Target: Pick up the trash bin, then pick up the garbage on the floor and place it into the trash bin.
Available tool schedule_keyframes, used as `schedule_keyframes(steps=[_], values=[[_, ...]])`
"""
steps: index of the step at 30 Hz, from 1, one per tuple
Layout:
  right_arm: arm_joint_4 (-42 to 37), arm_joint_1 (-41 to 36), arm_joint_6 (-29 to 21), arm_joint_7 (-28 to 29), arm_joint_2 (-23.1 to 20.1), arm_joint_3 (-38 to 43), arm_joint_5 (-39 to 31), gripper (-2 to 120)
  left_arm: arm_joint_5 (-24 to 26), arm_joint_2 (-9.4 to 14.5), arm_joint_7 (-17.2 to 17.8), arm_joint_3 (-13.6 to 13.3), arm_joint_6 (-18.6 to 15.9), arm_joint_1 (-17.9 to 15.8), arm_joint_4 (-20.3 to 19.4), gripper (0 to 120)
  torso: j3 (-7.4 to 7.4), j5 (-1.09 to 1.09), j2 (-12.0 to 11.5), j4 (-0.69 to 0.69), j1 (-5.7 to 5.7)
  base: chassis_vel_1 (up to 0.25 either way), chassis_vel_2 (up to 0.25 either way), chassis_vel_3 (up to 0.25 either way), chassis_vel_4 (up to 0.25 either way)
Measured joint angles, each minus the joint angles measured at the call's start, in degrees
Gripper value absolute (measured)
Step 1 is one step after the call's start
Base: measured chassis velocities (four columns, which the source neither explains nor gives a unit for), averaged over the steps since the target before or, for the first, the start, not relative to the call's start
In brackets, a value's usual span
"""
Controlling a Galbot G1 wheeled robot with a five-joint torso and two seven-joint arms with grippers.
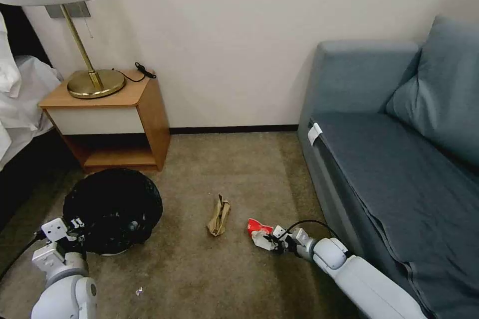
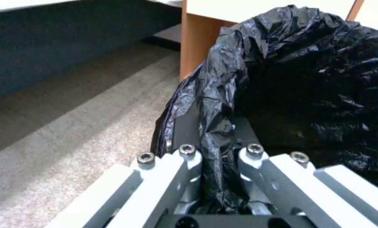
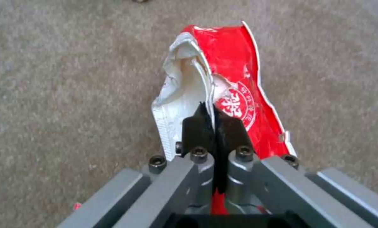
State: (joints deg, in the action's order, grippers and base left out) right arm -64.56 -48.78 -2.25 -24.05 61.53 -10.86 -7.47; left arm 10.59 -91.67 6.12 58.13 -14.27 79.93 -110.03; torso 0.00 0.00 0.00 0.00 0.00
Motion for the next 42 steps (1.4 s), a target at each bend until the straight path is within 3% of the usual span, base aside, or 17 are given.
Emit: schedule_keyframes(steps=[5,7,8,15,17,20,29,42], values=[[-1.5,0.7,2.9,4.1,0.5,-0.7,-1.5,0,-0.5,-0.3,0.0,-0.9,0.0,-0.1,0.3,4,0.00,0.00,0.0,-0.02,0.00,0.000,0.000,0.000,0.000],[-6.7,4.7,4.2,10.3,1.5,-4.0,-5.9,0,-1.0,-0.4,0.0,-1.5,0.0,0.0,0.4,4,0.00,0.00,0.0,-0.03,0.00,0.000,0.000,0.000,0.000],[-6.7,4.7,4.2,10.3,1.5,-4.0,-5.9,0,-1.0,-0.4,0.0,-1.5,0.0,0.0,0.4,4,0.00,0.00,0.0,-0.03,0.00,0.000,0.000,0.000,0.000],[-17.2,17.6,2.9,22.4,5.2,-13.9,-17.8,0,-1.5,-0.4,0.1,-1.9,0.0,0.0,0.4,4,0.01,-0.02,0.0,0.01,0.00,0.000,0.000,0.000,0.000],[-20.2,24.5,1.1,27.8,8.2,-19.4,-22.6,0,-1.5,-0.5,0.1,-2.1,0.0,-0.1,0.4,4,0.00,-0.02,0.0,0.00,0.00,0.000,0.000,0.000,0.000],[-20.7,30.9,-0.2,31.3,11.4,-24.7,-25.1,0,-1.6,-0.5,0.2,-2.3,0.0,-0.1,0.4,4,0.01,-0.03,0.0,0.02,0.00,0.000,0.000,0.000,0.000],[-18.0,35.3,-1.2,34.2,17.8,-32.1,-26.3,0,-1.6,-0.5,0.7,-2.7,0.2,-0.3,0.8,4,0.01,-0.02,0.0,0.00,0.00,0.000,0.000,0.000,0.000],[-16.3,33.0,-2.1,35.0,23.2,-36.9,-25.5,0,-1.6,-0.5,1.3,-3.1,0.6,-0.5,1.5,4,0.01,-0.01,0.0,0.00,0.00,0.000,0.000,0.000,0.000]])
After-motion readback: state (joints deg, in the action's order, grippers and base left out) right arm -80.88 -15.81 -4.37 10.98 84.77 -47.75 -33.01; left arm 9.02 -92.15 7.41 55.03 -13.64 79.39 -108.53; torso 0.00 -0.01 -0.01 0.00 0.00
